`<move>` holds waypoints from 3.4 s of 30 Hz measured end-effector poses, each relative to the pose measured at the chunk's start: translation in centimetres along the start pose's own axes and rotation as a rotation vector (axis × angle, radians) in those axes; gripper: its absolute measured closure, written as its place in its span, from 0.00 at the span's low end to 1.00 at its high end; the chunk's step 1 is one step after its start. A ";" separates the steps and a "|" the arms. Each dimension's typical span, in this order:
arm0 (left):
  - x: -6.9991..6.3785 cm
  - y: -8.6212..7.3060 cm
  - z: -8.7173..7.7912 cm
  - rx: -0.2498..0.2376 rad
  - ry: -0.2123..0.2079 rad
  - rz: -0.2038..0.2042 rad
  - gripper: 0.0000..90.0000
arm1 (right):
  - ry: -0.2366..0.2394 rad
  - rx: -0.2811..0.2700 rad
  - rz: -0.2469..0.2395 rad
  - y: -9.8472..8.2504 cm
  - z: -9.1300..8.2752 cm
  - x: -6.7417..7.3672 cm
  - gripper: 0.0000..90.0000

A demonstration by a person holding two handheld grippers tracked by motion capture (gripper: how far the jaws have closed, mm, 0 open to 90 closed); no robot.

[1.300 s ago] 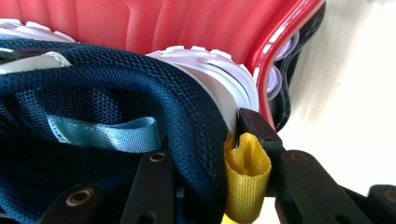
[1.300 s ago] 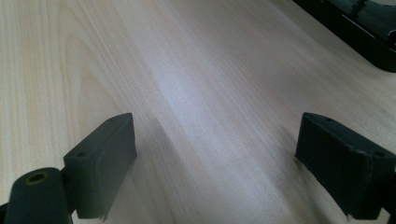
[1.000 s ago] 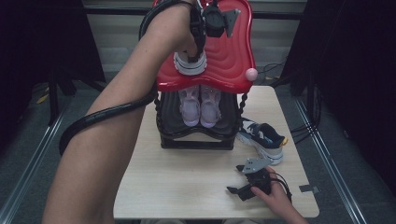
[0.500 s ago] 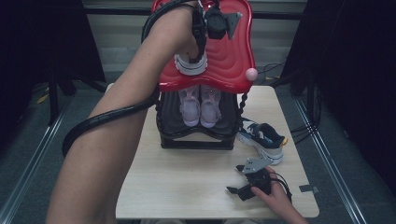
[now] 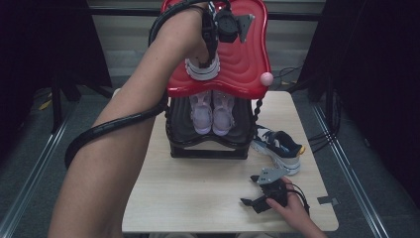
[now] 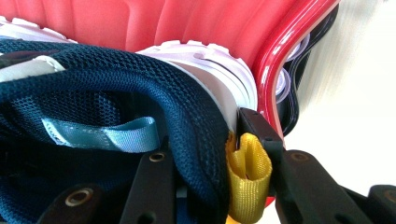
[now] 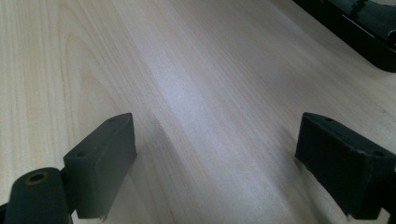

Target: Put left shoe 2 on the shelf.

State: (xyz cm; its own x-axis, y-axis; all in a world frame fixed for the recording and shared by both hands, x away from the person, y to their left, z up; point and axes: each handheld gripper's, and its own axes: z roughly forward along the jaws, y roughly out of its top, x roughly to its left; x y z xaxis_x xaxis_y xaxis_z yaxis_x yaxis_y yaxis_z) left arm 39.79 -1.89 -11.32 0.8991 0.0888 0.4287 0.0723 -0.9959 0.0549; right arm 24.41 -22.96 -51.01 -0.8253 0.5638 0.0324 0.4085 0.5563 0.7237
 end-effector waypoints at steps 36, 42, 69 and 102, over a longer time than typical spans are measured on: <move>0.2 -0.1 -0.4 -0.009 0.034 -0.038 0.61 | 0.000 0.000 0.000 0.0 0.0 0.0 0.12; 0.3 -0.1 -0.5 -0.026 0.024 -0.056 0.53 | 0.000 0.000 -0.001 0.0 0.0 0.0 0.12; 0.8 -1.7 -1.8 -0.101 -0.089 -0.254 0.31 | -0.001 0.000 -0.001 0.0 0.0 0.0 0.13; 0.9 -5.2 -3.6 -0.142 -0.142 -0.357 0.27 | 0.000 0.000 0.000 0.0 0.0 0.0 0.12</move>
State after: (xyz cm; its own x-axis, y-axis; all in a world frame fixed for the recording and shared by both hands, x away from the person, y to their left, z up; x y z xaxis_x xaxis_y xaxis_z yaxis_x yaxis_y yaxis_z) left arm 38.66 3.48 -8.02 0.8795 0.4155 0.2320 0.3394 -0.8894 0.3061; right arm 24.41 -22.96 -51.01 -0.8254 0.5637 0.0320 0.4081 0.5564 0.7238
